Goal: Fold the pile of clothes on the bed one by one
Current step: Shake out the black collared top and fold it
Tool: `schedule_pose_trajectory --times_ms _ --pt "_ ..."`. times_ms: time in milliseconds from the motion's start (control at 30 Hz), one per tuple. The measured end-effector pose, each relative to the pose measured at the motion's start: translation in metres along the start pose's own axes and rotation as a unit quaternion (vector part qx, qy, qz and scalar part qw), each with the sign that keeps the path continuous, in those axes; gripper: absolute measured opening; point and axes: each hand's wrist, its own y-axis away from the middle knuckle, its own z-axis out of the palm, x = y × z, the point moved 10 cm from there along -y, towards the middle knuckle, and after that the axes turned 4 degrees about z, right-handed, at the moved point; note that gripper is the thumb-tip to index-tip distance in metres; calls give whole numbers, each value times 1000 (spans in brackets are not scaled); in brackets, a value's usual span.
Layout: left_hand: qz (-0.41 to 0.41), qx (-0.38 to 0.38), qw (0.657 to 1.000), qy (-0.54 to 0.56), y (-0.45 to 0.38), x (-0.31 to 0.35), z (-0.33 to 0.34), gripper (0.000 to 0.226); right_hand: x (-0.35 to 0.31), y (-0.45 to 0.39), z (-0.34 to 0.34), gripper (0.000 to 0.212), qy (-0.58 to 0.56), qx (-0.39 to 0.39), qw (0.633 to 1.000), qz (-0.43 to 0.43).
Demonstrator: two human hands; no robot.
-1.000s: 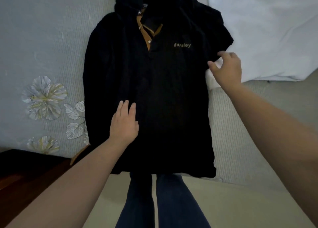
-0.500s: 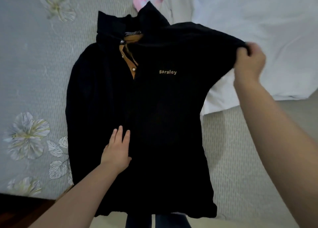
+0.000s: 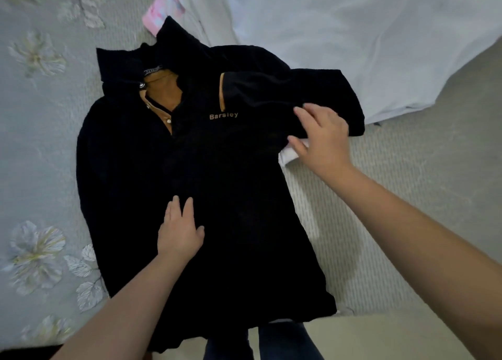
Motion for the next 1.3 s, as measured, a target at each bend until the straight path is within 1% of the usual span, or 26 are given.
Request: schedule_pose_trajectory --times_ms 67,167,233,267,333,367,400,467,500,533,567,633,700,767,800,867,900,933,967,1000,1067,1133,1233,1300 --pt "-3 -2 1000 -7 1 -1 4 70 -32 -28 24 59 61 -49 996 -34" --pt "-2 -8 1000 6 3 -7 6 68 -57 -63 51 66 121 -71 989 -41" --pt "1 5 1000 27 4 -16 -1 65 -71 -78 67 67 158 -87 982 -50" --pt "3 15 999 33 4 -22 -7 64 -79 -82 75 64 180 -95 977 -64" --pt "10 39 999 37 3 -38 -24 61 -88 -91 81 46 198 -94 973 -70" --pt "10 53 998 40 3 -49 -33 59 -91 -96 78 36 180 -75 979 -55" --pt "7 67 997 46 3 -61 -42 58 -91 -101 70 31 143 -45 988 -28" --pt "-13 92 993 76 6 -90 -55 55 -95 -104 44 33 47 39 998 30" --pt "-29 101 989 100 8 -106 -59 55 -104 -102 30 35 -1 83 996 36" --pt "-48 106 985 125 11 -121 -61 54 -120 -98 19 37 -49 115 992 24" --pt "-66 107 981 146 15 -135 -62 54 -142 -92 15 38 -100 125 987 2" --pt "-87 105 977 167 23 -160 -62 52 -196 -74 21 39 -185 106 975 -57" --pt "-91 104 975 177 30 -181 -62 51 -250 -54 41 38 -222 89 965 -105" --pt "-95 100 973 185 34 -202 -64 52 -293 -39 76 39 -218 49 968 -118" --pt "-94 100 973 184 34 -212 -64 52 -309 -34 102 41 -190 5 975 -116" --pt "-87 96 974 183 32 -228 -64 52 -322 -16 164 46 -79 -117 983 -118" --pt "-83 93 974 188 31 -233 -63 51 -321 -2 193 47 -15 -187 973 -136" --pt "-79 90 974 193 29 -238 -63 51 -317 12 216 49 38 -250 955 -155" --pt "-74 89 974 195 27 -241 -63 50 -311 24 230 51 70 -292 938 -170" --pt "-66 88 975 195 25 -243 -63 50 -304 31 234 53 82 -307 931 -180" --pt "-42 91 975 197 18 -239 -66 50 -293 36 222 56 60 -286 938 -188" --pt "-8 108 973 206 7 -226 -73 49 -281 35 194 53 9 -238 954 -183" --pt "54 183 959 211 -9 -195 -102 42 -239 32 137 41 -18 -133 982 -131" --pt "119 236 944 195 -17 -161 -125 37 -193 29 96 38 12 -54 995 -86"
